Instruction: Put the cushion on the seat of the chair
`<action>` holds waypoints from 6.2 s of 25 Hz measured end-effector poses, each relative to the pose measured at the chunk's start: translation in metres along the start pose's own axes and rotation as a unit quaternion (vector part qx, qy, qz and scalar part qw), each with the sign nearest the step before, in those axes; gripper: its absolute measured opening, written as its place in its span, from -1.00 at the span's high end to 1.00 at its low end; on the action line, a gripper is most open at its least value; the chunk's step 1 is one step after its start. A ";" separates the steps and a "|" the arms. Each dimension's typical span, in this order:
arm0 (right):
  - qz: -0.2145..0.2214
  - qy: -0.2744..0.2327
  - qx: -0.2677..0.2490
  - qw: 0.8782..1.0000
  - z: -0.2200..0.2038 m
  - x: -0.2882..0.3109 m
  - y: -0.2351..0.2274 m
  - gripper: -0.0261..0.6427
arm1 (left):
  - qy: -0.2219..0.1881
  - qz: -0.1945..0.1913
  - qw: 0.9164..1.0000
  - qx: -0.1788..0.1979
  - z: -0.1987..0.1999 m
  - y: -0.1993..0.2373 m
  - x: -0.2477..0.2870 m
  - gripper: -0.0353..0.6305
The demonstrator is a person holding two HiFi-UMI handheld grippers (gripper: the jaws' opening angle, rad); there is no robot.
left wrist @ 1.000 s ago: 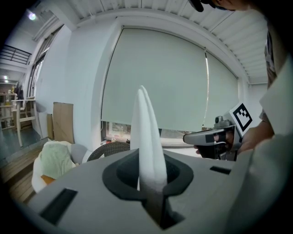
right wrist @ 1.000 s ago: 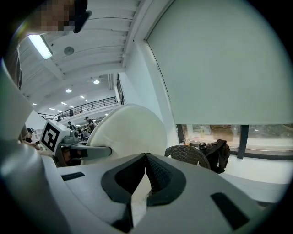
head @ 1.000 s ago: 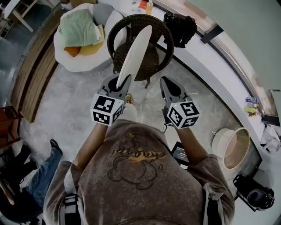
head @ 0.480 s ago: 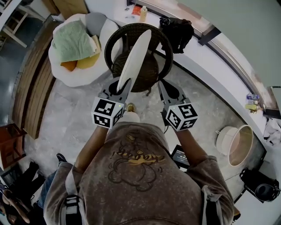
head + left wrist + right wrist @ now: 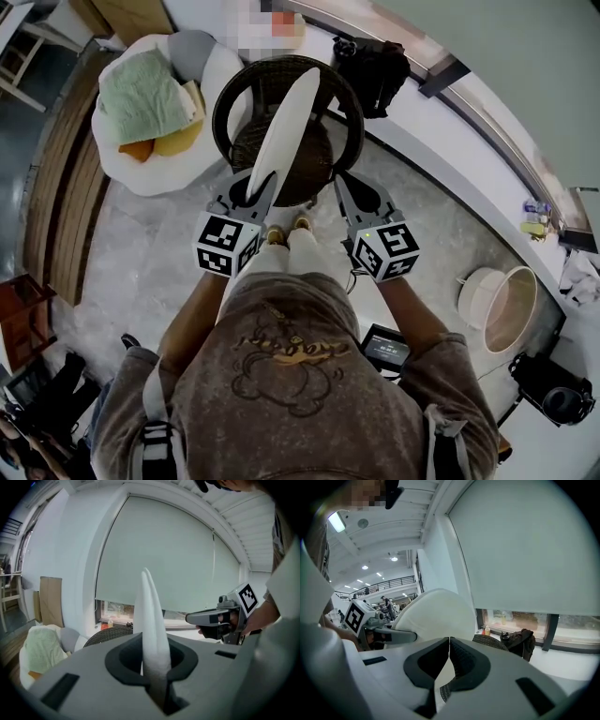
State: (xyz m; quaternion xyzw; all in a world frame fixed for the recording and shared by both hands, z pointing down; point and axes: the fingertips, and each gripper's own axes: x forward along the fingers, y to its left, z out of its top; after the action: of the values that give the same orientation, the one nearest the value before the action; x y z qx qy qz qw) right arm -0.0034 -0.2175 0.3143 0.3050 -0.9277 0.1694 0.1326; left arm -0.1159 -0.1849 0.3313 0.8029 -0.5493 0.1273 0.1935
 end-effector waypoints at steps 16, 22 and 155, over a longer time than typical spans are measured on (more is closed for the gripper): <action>0.019 0.030 0.002 0.999 -0.030 0.051 -0.029 0.86 | 0.023 0.006 0.999 -0.024 -0.018 0.032 0.061 0.74; 0.006 0.035 0.007 0.999 -0.055 0.071 -0.051 0.86 | 0.045 0.000 0.998 -0.042 -0.049 0.044 0.092 0.74; 0.054 0.069 0.053 0.995 -0.071 0.129 0.005 0.86 | 0.106 0.044 0.993 -0.025 -0.070 0.114 0.087 0.88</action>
State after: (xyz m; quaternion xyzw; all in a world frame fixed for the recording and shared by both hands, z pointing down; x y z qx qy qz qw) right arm -0.0967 -0.2522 0.4228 0.2484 -0.9214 0.2456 0.1706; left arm -0.1897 -0.2626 0.4496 0.7548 -0.5636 0.2058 0.2650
